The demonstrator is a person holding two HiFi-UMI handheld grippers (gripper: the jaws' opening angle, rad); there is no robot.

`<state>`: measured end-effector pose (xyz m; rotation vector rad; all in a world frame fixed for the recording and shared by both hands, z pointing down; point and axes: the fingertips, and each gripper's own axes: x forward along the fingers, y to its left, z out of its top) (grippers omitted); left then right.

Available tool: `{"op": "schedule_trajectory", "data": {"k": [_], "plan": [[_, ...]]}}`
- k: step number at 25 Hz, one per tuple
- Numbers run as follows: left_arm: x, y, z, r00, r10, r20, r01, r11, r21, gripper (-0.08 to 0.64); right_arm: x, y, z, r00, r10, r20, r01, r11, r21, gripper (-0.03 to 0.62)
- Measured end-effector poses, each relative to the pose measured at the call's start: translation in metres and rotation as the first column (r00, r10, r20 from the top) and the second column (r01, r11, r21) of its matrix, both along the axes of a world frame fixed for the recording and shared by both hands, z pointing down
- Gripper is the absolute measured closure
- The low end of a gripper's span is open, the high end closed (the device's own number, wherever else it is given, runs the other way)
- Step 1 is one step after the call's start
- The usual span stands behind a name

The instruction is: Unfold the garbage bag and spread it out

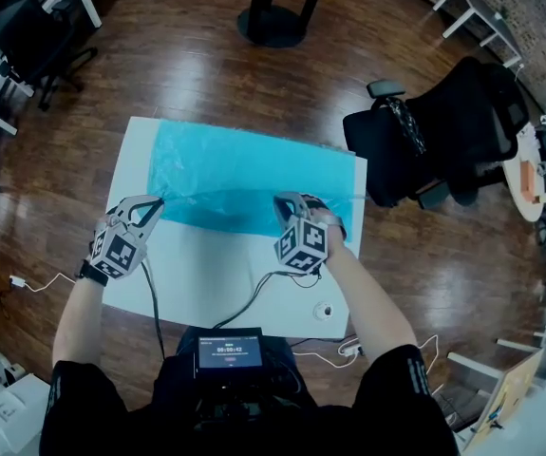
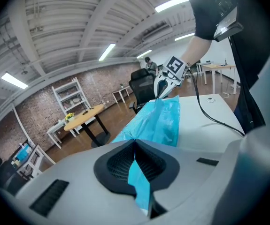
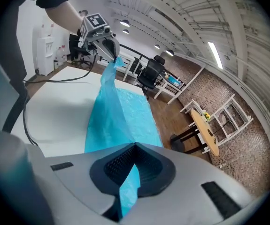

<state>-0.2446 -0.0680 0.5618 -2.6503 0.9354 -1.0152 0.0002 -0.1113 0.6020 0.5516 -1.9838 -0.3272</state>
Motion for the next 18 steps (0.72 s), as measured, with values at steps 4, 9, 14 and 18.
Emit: {"op": "schedule_trajectory", "data": {"k": [4, 9, 14, 18], "plan": [[-0.001, 0.013, -0.001, 1.0, 0.009, -0.006, -0.009, 1.0, -0.007, 0.548, 0.003, 0.025, -0.003, 1.0, 0.023, 0.008, -0.023, 1.0, -0.011, 0.572], [-0.01, 0.03, 0.007, 0.999, -0.019, -0.027, 0.018, 0.999, -0.045, 0.548, 0.006, 0.054, -0.003, 0.997, 0.067, 0.035, -0.066, 0.997, -0.038, 0.572], [-0.014, 0.046, 0.014, 0.999, -0.019, -0.027, 0.017, 0.997, -0.079, 0.548, 0.002, 0.085, 0.001, 0.991, 0.117, 0.068, -0.112, 0.99, -0.084, 0.572], [-0.01, 0.06, 0.015, 1.0, 0.01, -0.006, -0.011, 0.996, -0.084, 0.548, 0.001, 0.11, 0.012, 0.979, 0.177, 0.099, -0.162, 0.977, -0.137, 0.572]]}}
